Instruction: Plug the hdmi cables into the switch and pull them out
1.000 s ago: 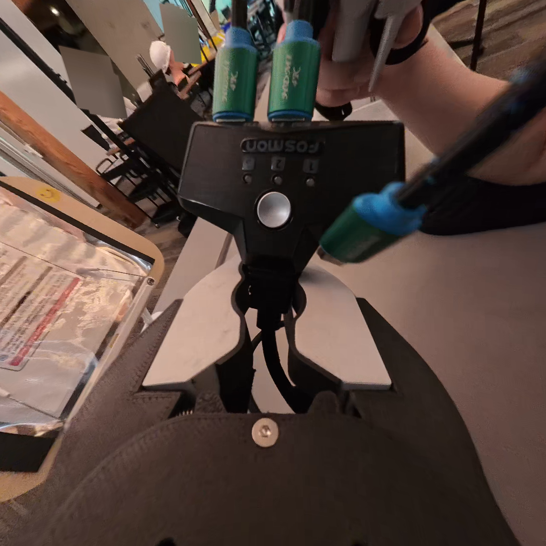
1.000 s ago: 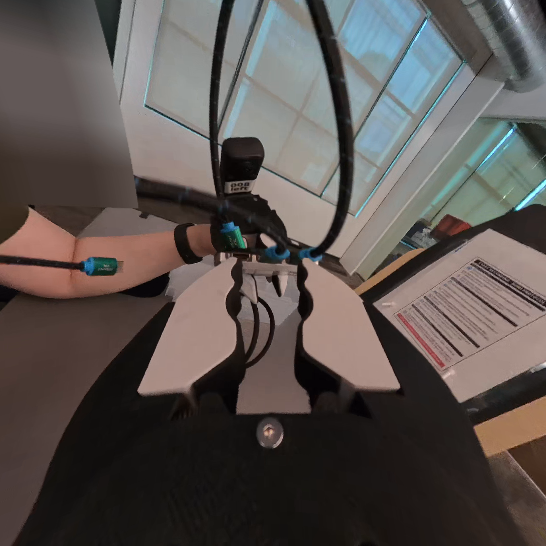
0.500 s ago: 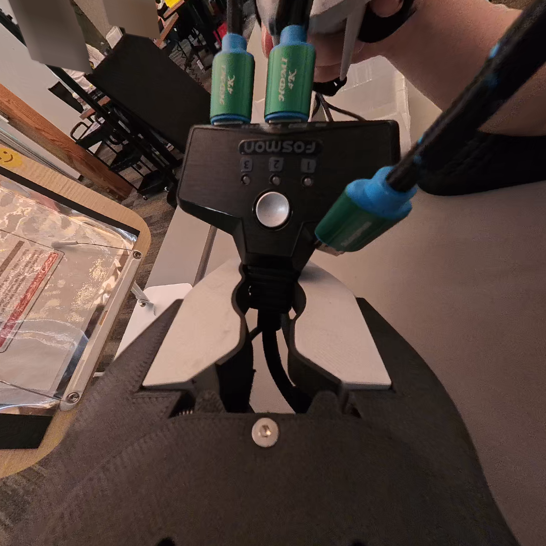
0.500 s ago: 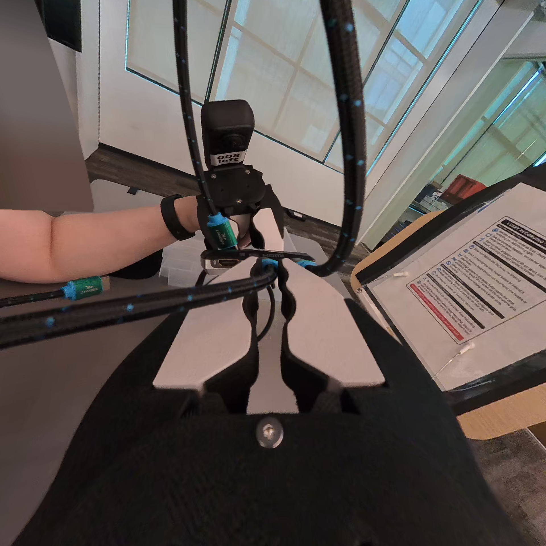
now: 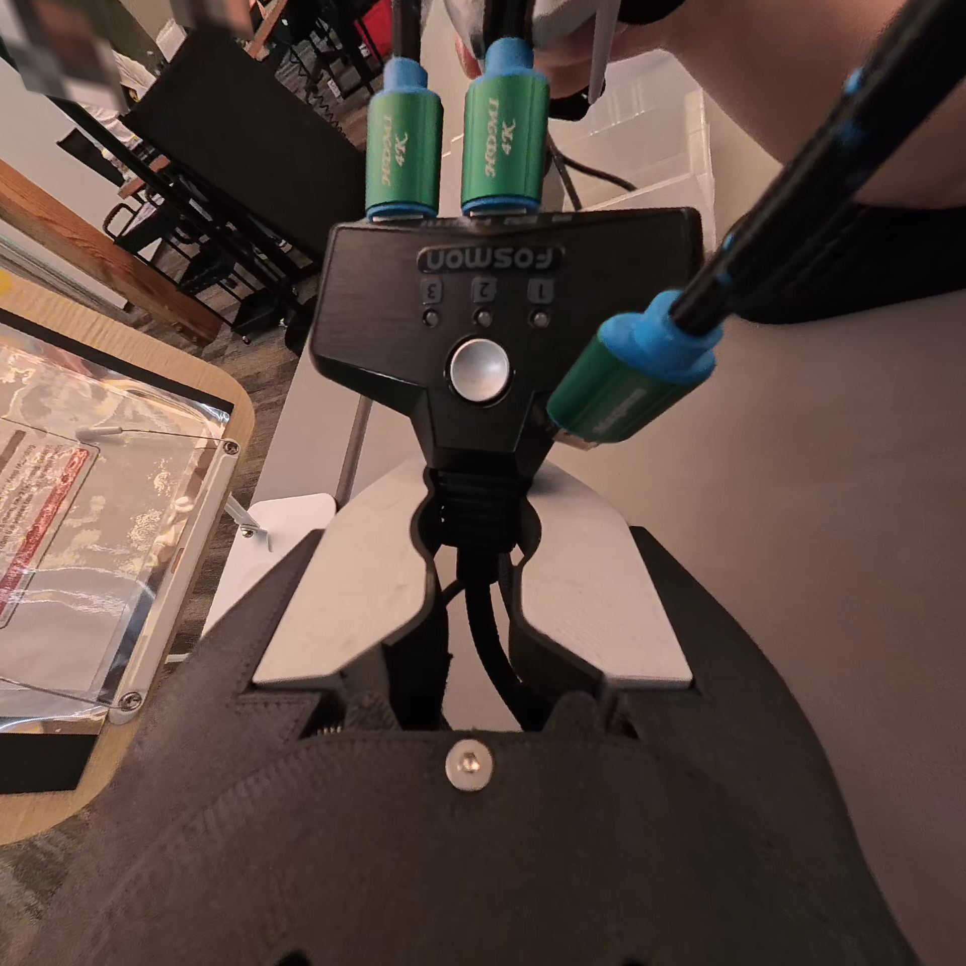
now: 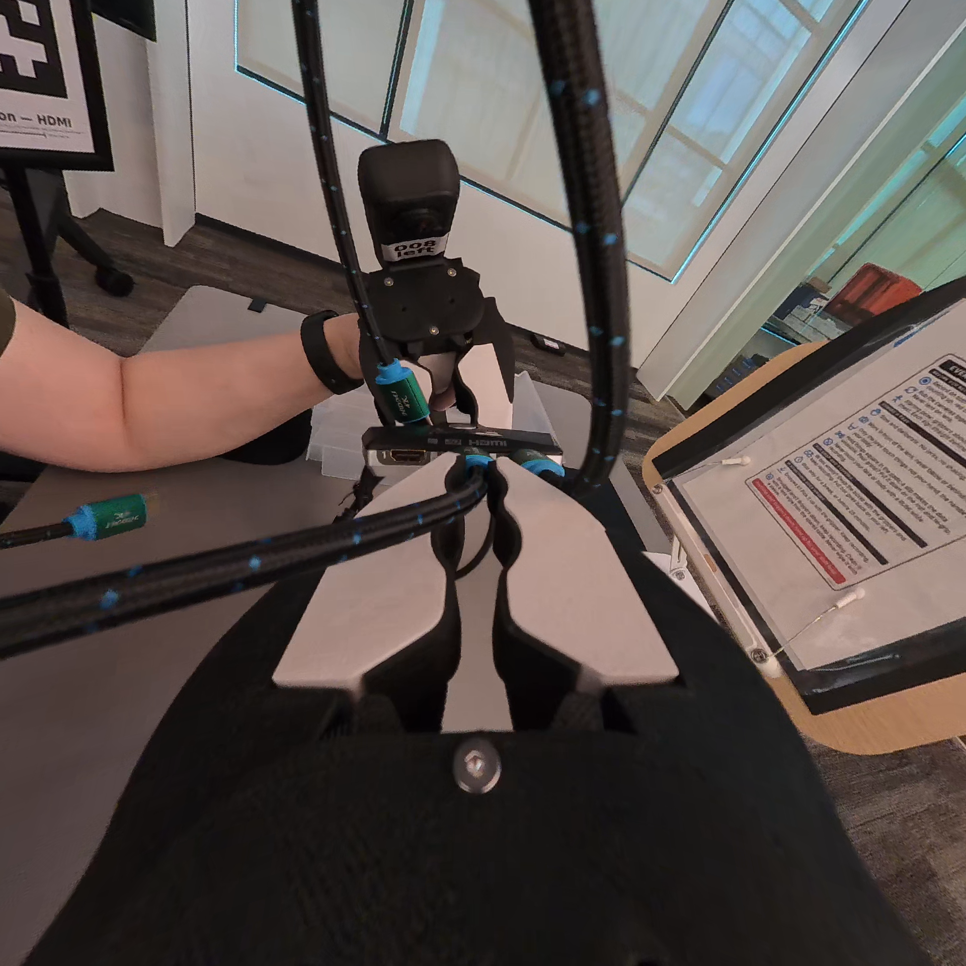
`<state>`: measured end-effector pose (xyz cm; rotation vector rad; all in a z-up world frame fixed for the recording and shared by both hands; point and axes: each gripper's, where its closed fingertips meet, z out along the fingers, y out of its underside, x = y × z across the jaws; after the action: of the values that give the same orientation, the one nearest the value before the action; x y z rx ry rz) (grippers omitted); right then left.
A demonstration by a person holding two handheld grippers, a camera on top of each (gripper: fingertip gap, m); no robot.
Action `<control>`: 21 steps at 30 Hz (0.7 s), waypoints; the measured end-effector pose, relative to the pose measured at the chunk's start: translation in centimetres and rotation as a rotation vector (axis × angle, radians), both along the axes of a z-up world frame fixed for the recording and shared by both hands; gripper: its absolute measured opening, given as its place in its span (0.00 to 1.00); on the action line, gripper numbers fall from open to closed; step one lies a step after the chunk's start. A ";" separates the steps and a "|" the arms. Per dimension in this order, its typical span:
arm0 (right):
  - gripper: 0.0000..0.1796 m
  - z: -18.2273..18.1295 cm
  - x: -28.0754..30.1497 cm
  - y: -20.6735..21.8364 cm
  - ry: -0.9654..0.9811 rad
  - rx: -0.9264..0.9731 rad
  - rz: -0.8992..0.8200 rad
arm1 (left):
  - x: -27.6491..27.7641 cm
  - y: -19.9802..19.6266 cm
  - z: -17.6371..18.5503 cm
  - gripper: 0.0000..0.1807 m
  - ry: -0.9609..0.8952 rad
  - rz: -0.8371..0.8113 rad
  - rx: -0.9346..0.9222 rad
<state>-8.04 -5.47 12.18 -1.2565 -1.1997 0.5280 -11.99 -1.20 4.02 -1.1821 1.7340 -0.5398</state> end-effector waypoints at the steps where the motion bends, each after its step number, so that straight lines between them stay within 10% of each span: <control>1: 0.04 0.0 -0.1 -0.1 -0.004 0.009 0.000 | 0.0 0.0 0.0 0.13 0.002 0.000 0.001; 21: 0.04 0.1 -0.1 -0.4 -0.008 -0.010 0.025 | -0.3 -0.4 0.3 0.13 0.005 0.000 0.022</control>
<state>-8.14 -5.92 12.25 -1.2548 -1.2220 0.5480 -12.27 -1.64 4.35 -1.1689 1.7404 -0.5173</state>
